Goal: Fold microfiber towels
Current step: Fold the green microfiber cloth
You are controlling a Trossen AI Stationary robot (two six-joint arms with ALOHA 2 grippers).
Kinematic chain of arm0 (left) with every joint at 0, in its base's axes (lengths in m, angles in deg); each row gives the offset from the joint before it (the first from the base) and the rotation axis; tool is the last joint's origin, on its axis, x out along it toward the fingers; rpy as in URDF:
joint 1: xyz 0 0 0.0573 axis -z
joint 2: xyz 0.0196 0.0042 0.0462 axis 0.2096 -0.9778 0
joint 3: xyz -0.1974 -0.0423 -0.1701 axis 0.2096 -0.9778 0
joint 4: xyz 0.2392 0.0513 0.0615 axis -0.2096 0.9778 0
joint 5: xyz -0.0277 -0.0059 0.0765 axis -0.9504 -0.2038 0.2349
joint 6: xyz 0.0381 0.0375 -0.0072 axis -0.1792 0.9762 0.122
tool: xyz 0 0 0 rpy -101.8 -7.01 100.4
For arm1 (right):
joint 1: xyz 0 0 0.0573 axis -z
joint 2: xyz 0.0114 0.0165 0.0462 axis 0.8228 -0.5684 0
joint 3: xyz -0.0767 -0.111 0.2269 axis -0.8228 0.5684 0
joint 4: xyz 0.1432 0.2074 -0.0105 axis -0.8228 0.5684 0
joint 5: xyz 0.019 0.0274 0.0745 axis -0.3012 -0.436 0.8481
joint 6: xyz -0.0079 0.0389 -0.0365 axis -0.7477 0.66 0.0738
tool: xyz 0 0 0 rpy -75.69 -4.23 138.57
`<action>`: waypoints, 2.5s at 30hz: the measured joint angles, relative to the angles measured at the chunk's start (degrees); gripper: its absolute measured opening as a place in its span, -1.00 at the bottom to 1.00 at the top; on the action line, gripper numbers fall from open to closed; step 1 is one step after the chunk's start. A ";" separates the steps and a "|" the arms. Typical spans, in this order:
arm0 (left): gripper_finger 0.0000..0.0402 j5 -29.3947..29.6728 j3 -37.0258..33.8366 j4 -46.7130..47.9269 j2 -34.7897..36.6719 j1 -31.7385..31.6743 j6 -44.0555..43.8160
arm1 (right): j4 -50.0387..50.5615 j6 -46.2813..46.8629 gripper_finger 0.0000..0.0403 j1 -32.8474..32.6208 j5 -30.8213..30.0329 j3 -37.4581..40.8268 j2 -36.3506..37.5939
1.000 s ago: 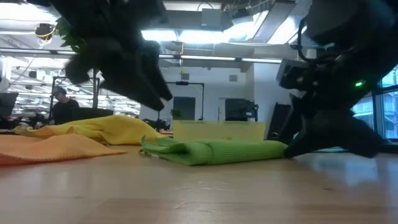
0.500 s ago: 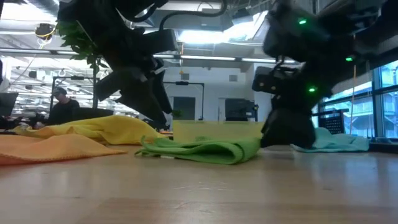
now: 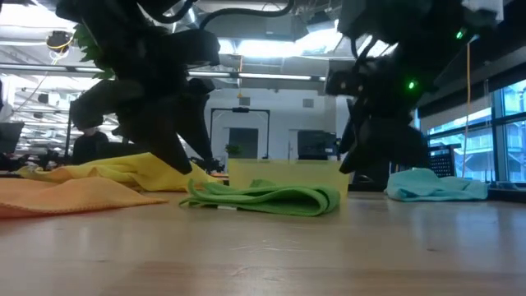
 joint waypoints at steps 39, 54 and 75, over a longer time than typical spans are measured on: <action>0.16 0.72 0.00 -1.29 -0.04 0.85 5.84 | -20.92 -26.40 0.18 -9.02 6.40 -1.62 -9.92; 0.16 0.72 0.00 -1.86 -0.04 0.85 5.75 | -22.73 -25.70 -0.23 -6.53 14.12 -1.60 -9.86; 0.16 2.19 0.00 -2.14 -0.04 4.66 5.84 | -21.50 -14.23 -0.98 -6.51 17.10 -1.53 -9.11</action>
